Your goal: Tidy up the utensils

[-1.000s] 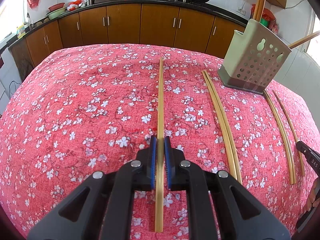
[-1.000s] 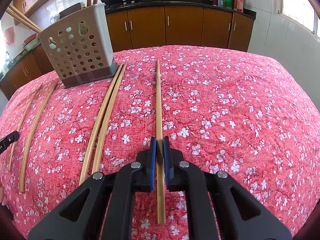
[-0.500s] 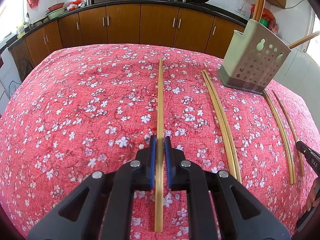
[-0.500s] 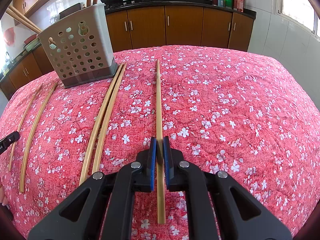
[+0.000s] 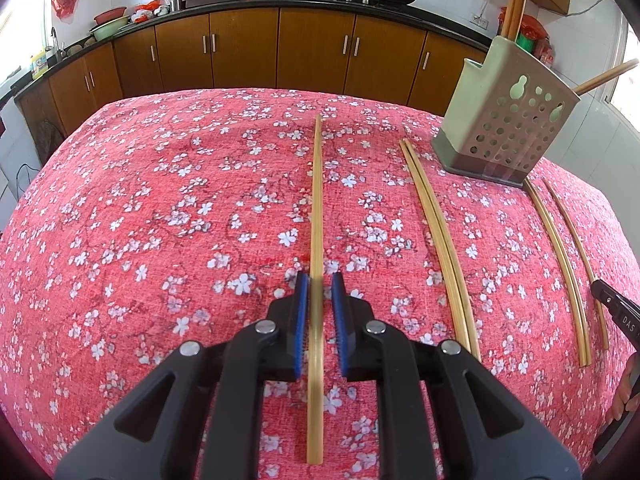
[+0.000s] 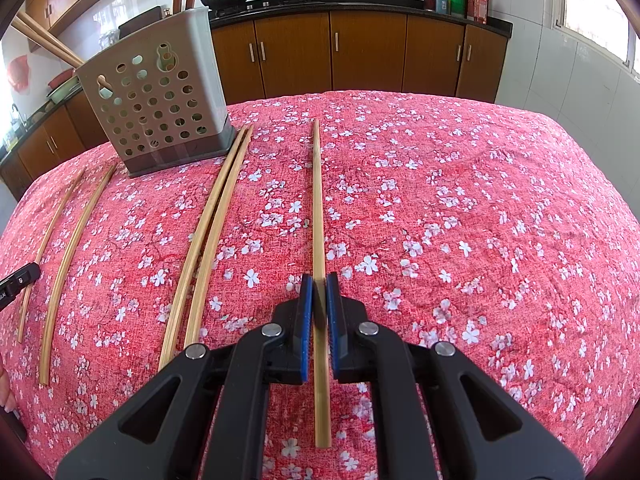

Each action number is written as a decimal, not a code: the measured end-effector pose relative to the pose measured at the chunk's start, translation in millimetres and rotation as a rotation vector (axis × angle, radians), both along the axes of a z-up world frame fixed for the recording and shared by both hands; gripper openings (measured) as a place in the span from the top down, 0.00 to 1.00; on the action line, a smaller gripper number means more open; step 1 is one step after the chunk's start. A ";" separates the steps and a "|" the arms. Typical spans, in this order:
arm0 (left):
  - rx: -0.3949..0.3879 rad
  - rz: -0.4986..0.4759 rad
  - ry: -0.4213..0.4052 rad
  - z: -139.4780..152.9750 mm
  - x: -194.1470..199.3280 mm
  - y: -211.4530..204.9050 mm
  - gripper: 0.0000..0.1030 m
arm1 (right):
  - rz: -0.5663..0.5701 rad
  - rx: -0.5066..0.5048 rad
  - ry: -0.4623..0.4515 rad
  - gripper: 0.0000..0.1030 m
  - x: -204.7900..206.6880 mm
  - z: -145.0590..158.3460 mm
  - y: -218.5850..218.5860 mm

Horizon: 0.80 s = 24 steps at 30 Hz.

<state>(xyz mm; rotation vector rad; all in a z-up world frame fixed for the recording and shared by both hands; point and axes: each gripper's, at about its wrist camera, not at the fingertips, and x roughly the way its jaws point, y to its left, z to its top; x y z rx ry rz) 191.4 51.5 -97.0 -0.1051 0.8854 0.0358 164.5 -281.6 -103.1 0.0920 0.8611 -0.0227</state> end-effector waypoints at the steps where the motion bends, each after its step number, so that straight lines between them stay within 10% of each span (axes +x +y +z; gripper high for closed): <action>1: 0.000 0.000 0.000 -0.1 -0.1 0.2 0.86 | 0.000 0.000 0.000 0.92 0.0 0.0 0.1; 24: 0.049 -0.020 0.007 0.6 -28.4 -5.1 0.90 | 0.015 0.051 -0.003 0.92 -12.2 0.0 -4.2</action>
